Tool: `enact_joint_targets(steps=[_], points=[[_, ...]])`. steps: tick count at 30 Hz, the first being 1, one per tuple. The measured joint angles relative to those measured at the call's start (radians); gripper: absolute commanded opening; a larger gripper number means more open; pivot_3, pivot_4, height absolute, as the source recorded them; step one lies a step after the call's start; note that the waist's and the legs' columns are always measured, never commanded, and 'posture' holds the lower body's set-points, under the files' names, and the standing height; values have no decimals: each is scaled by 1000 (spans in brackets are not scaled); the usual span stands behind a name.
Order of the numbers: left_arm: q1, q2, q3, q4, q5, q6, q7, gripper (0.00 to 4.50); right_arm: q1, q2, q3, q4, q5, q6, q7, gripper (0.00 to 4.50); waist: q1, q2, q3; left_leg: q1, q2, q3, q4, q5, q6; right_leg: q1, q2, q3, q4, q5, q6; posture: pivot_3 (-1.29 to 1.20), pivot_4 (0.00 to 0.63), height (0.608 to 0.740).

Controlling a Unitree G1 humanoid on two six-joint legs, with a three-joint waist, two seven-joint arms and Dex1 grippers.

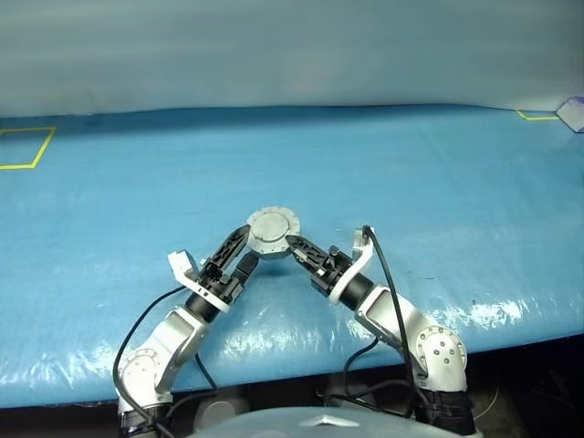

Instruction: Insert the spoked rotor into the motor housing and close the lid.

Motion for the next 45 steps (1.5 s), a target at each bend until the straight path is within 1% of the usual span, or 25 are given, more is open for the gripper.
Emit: enact_joint_targets(steps=[7, 13, 16, 21, 27, 30, 34, 35, 43, 45], points=[[14, -25, -14, -15, -16, -20, 56, 4500, 12, -7, 1, -2, 1, -11, -1, 1218, 0, 0, 0, 0, 0, 0, 0, 0, 0, 0, 0, 0, 0, 0, 0, 0, 150, 740], [70, -39, -53, -55, -24, -41, 98, 4500, 1, -7, 26, -3, 15, -9, 2, 1218, 0, 0, 0, 0, 0, 0, 0, 0, 0, 0, 0, 1, 0, 0, 0, 0, 150, 740], [79, -36, -68, -76, -28, -46, 99, 4500, -2, -7, 46, -3, 20, -6, 6, 1218, 0, 0, 0, 0, 0, 0, 0, 0, 0, 0, 0, 1, 0, 0, 0, 0, 150, 740], [88, -26, -69, -83, -32, -62, 96, 4500, -12, -18, 46, -3, 20, -13, 7, 1218, 1, 0, 0, 0, 0, 0, 0, 0, 0, 0, 0, 1, 0, 0, 0, 0, 150, 740], [74, -13, -69, -78, -23, -73, 51, 4500, -9, -25, 62, -3, 22, -14, 7, 1218, 1, 0, 0, 0, 0, 0, 0, 0, 0, 0, 0, 1, 0, 0, 0, 0, 150, 740], [42, -7, -70, -60, -23, -75, 49, 3895, -6, -25, 71, -3, 23, -14, 8, 1218, 1, 0, 0, 0, 0, 0, 1, 0, 0, 0, 1, 1, 0, 0, 0, 0, 150, 740], [32, -9, -74, -32, -23, -73, 56, 2541, -6, -26, 77, -5, 28, -14, 11, 1218, 1, 0, 0, 0, 0, 0, 0, 0, 0, 0, 1, 1, 0, 0, 0, 0, 150, 740], [30, -9, -76, -32, -23, -73, 56, 2394, -6, -29, 78, -6, 28, -15, 11, 1218, 1, 0, 0, 0, 0, 0, 0, 0, 0, 0, 1, 1, 0, 0, 0, 0, 150, 740], [28, -29, -80, -33, -13, -87, 57, 2409, -6, -63, 84, -32, -4, -25, 33, 1218, 2, 0, 0, 0, 0, 0, 1, 0, 0, 0, 1, 1, 0, 0, 0, 0, 150, 740], [24, -44, -86, -37, 6, -101, 64, 2409, -6, -71, 84, -33, -33, -29, 58, 1986, 2, 0, 0, 0, 0, 0, 1, 0, 0, 0, 1, 1, 0, 0, 0, 0, 150, 740]])
